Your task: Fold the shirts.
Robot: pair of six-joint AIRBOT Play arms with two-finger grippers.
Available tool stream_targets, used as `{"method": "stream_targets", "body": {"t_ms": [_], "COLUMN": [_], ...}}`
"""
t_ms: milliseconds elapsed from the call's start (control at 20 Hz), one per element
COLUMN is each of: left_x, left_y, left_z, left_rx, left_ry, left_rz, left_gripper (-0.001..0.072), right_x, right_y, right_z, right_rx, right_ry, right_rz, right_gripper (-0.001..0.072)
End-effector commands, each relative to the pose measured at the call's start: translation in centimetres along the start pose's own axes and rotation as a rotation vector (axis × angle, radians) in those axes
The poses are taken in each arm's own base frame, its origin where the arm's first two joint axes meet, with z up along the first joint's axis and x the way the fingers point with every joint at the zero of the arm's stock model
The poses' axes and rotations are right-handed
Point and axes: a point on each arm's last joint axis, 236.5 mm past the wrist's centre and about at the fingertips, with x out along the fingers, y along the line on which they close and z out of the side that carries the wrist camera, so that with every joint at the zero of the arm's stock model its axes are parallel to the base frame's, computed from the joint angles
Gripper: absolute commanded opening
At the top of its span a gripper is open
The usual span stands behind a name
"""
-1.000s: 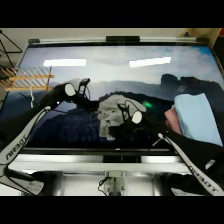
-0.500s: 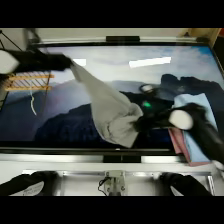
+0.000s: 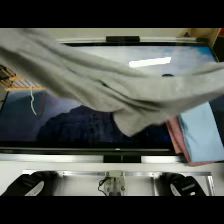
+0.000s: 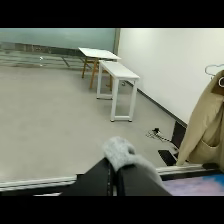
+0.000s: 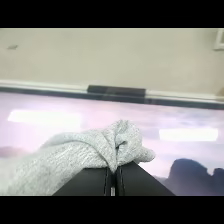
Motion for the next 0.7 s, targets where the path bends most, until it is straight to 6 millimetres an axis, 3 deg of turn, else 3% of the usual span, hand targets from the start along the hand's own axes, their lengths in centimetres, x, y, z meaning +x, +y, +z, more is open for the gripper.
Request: {"method": "stream_targets", "body": {"t_ms": [0, 100, 200, 350, 400, 500, 650], "left_x": [-4.2, -4.5, -3.7, 0.8, 3.1, 8.6, 17.0], "left_y": [1.8, 3.0, 4.5, 6.9, 7.5, 8.9, 11.2], "left_z": [2.5, 3.6, 3.8, 1.3, -0.5, -5.9, -16.9], "left_rx": [0.038, 0.083, 0.137, 0.219, 0.229, 0.239, 0.257], "left_ry": [-0.068, -0.109, -0.119, -0.037, 0.011, 0.150, 0.377], "left_rz": [0.089, 0.146, 0.210, 0.299, 0.309, 0.322, 0.328], "left_gripper": [0.0036, 0.0036, 0.0036, 0.0036, 0.0037, 0.0037, 0.0037], "right_x": [-0.8, 1.1, 3.0, 5.7, 7.0, 10.7, 16.4], "right_y": [-1.5, -1.5, -1.6, 0.6, 1.4, 2.8, 4.3], "right_z": [-0.5, -4.2, -10.3, -21.0, -24.2, -30.8, -38.1], "right_rx": [0.023, 0.031, 0.041, 0.035, 0.037, 0.052, 0.105], "right_ry": [0.040, 0.215, 0.500, 0.937, 1.029, 1.140, 1.209], "right_rz": [-0.060, -0.080, -0.116, -0.080, -0.059, -0.032, -0.029], "right_gripper": [0.0058, 0.0059, 0.0059, 0.0059, 0.0059, 0.0059, 0.0059]}}
